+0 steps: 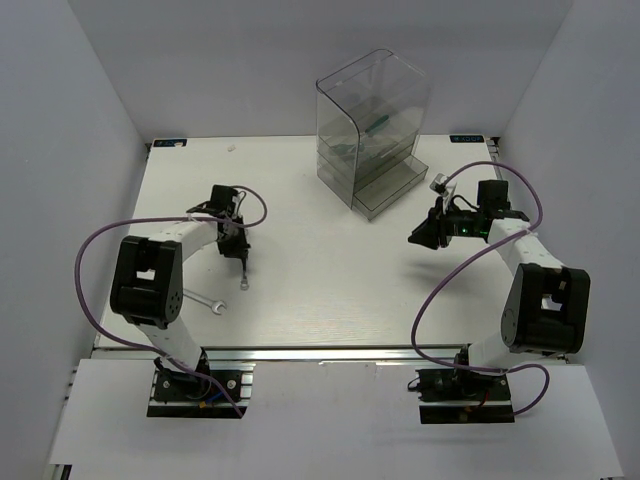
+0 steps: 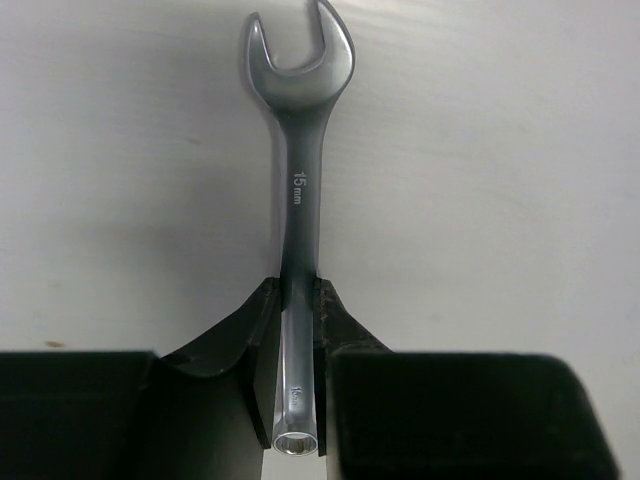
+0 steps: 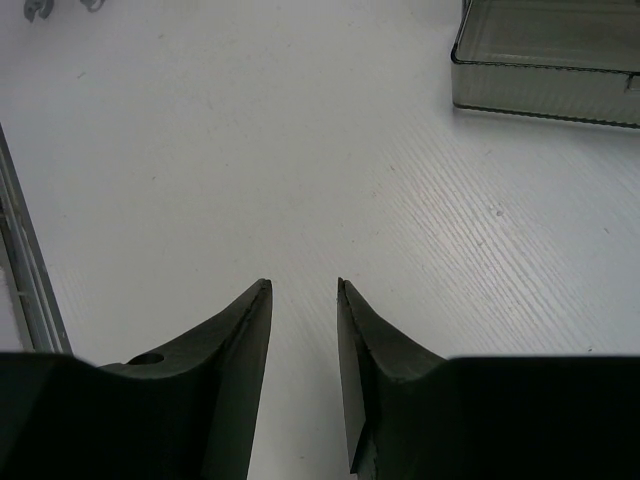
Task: Sort the tools into containers
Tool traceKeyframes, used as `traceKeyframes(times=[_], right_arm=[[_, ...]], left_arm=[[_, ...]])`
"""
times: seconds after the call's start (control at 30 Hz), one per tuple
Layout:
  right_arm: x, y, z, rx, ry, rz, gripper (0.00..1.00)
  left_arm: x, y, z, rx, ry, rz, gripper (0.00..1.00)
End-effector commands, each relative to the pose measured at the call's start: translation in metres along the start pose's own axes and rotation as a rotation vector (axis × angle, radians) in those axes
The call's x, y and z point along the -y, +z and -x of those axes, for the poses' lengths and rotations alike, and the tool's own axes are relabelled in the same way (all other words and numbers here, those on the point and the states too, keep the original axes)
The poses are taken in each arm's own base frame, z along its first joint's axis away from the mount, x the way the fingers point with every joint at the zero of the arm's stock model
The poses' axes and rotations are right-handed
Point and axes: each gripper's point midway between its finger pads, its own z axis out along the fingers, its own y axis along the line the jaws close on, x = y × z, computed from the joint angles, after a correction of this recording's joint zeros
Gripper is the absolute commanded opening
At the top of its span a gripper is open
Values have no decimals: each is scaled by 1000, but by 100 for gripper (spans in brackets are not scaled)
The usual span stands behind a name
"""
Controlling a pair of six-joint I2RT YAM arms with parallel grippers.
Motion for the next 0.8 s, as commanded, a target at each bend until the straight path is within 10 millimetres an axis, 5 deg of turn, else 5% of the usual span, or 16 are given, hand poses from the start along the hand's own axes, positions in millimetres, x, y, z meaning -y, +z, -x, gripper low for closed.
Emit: traceKeyframes(times=[0.0, 0.43, 0.77], right_arm=[[2, -8, 24, 45, -54, -30, 38], [5, -16, 30, 66, -70, -98, 38], [23, -43, 38, 122, -34, -191, 38]], left_arm=[[47, -33, 10, 55, 68, -140, 0], [134, -67, -18, 54, 297, -277, 0], [220, -119, -50, 85, 632, -478, 0]])
